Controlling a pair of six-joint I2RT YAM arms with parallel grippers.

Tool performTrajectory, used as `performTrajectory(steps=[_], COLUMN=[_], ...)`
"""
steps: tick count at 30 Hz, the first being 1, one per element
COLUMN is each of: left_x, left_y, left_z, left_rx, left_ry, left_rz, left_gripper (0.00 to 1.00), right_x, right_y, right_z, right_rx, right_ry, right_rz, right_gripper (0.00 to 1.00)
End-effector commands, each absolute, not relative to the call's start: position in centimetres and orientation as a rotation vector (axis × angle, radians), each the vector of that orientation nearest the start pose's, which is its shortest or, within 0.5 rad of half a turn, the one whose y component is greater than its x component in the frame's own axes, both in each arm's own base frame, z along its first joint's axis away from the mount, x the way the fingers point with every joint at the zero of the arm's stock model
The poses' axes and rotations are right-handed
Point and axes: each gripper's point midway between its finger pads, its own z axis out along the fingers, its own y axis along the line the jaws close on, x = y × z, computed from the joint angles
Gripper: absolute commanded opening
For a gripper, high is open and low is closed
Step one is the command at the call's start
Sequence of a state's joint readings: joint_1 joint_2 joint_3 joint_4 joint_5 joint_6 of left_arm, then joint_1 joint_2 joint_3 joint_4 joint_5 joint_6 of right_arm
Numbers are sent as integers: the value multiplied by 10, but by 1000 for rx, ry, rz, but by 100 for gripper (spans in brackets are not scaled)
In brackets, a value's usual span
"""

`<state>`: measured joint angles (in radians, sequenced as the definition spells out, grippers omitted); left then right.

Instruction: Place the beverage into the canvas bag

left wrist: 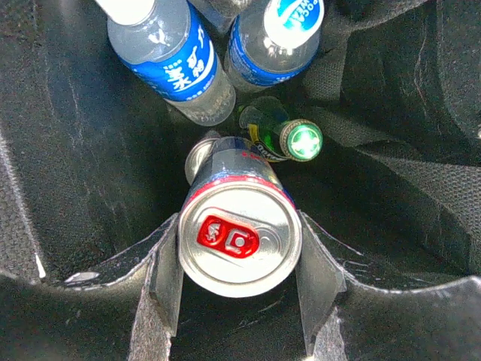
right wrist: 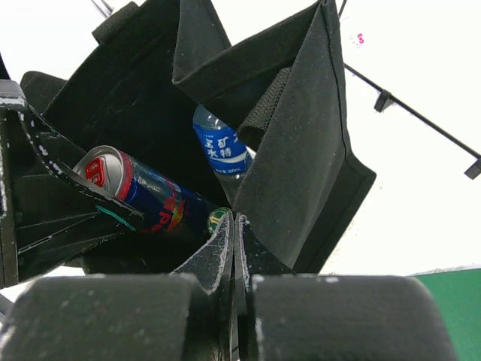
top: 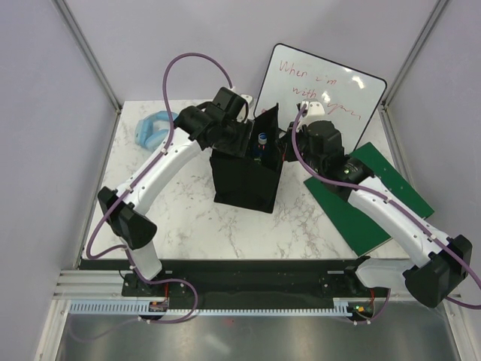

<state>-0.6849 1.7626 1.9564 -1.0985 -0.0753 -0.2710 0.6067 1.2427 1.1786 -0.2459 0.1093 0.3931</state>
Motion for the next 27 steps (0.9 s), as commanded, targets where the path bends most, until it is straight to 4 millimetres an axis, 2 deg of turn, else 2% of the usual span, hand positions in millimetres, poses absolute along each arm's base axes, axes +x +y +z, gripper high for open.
performTrajectory(steps=[1, 5, 8, 11, 12, 15, 16, 19, 20, 27], left_x=[325, 330, 329, 334, 336, 346, 356, 371, 373, 395], left_y=[-263, -266, -266, -262, -262, -273, -281, -290, -294, -310], left_z=[268, 249, 253, 272, 284, 306, 318, 332, 345, 309], left_rx=[495, 488, 476, 442, 431, 435, 421, 397, 394, 427], left_ry=[2426, 2464, 2458, 2399, 2367, 2252, 2186, 2131, 2106, 2167], left_rz=[-317, -299, -305, -298, -307, -373, -404, -418, -436, -395], left_gripper=[2, 2, 2, 2, 2, 2, 2, 2, 2, 2], right_x=[338, 338, 338, 338, 338, 338, 337, 337, 337, 336], right_y=[235, 236, 236, 233, 233, 235, 236, 237, 236, 237], right_z=[310, 311, 309, 309, 308, 308, 309, 310, 311, 309], right_rx=[-128, -125, -128, -125, -124, -129, -130, -133, -128, -133], right_ry=[1861, 1857, 1858, 1856, 1858, 1857, 1854, 1852, 1850, 1854], right_rz=[614, 622, 616, 605, 606, 618, 625, 628, 628, 634], right_gripper=[0, 0, 0, 0, 0, 0, 0, 0, 0, 0])
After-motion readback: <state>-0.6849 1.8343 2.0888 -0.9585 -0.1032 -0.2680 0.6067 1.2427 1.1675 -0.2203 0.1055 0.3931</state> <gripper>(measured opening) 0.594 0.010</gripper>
